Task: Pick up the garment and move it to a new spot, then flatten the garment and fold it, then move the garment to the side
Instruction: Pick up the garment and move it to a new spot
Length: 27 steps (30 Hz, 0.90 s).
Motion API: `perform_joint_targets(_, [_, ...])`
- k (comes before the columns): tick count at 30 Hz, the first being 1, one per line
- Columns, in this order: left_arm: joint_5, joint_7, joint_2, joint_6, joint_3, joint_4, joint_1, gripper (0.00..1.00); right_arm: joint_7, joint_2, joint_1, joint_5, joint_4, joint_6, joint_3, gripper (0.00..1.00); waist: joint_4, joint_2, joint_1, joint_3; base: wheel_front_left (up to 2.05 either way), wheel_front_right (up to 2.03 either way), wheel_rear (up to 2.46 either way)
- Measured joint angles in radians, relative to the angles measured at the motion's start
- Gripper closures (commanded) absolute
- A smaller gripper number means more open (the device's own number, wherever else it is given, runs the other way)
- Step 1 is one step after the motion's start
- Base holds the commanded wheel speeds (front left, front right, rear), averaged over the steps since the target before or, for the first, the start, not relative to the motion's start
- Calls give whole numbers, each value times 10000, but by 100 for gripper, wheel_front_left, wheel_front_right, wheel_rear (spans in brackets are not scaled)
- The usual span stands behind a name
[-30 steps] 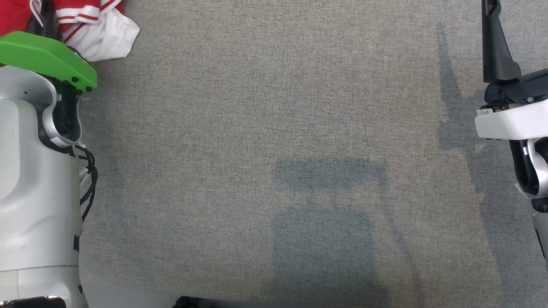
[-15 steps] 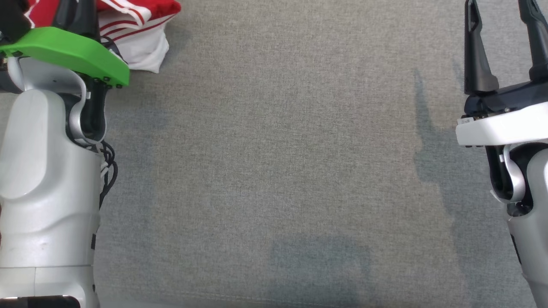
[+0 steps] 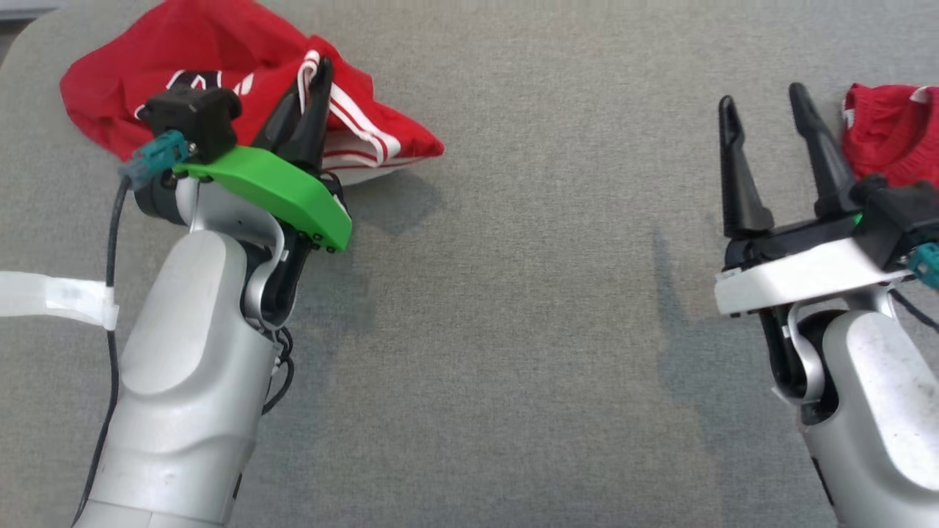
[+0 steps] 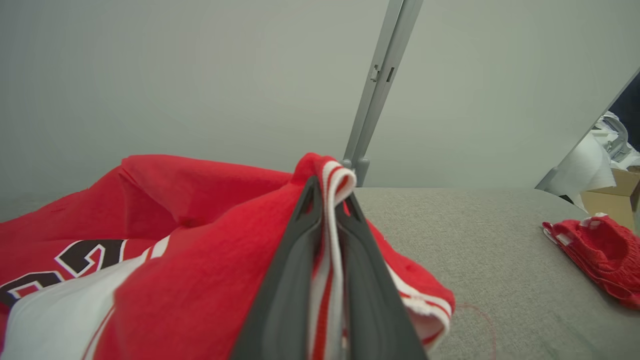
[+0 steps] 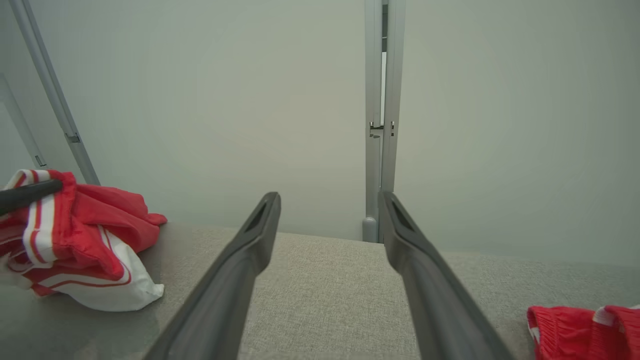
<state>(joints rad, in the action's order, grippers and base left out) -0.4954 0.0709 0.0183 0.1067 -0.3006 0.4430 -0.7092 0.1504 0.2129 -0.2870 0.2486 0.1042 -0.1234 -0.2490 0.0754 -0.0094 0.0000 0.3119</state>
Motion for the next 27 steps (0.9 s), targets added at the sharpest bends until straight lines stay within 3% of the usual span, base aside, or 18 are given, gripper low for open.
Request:
perform_joint_targets(8, [-779, -445, 19, 73, -955, -326, 693, 100, 58, -251, 777, 81, -364, 2, -385, 0, -949, 0, 0, -814, 0, 0, 0])
perform_joint_targets(15, [-2299, -727, 75, 65, -2625, -1093, 866, 100, -15, -453, 1062, 98, -320, 2, -606, 0, -2117, 0, -1, -1276, 0, 0, 0])
perform_joint_targets(23, [-2483, -890, 123, -784, -3570, -1080, 1009, 100, -13, -623, 1128, 267, -240, 121, -949, 0, -3285, 0, 0, -1330, 0, 0, 0])
perform_joint_targets(24, [-2483, -890, 123, -784, -3570, -1080, 1009, 65, -13, -623, 1128, 267, -240, 121, -949, 0, -3285, 0, 0, -1330, 0, 0, 0])
perform_joint_targets(25, [-2481, -884, 136, -876, -3611, -1062, 1009, 50, -13, -650, 1122, 284, -245, 180, -1011, 0, -3425, 0, -1, -1307, 0, 0, 0])
perform_joint_targets(26, [-2481, -876, 151, -976, -3682, -1058, 1009, 0, -13, -671, 1116, 293, -253, 226, -1072, 0, -3567, 0, 0, -1279, 0, 0, 0])
perform_joint_targets(27, [-2481, -876, 171, -1014, -3804, -1076, 1009, 0, -13, -698, 1115, 320, -261, 253, -1083, 0, -3701, 0, 0, -1247, 0, 0, 0])
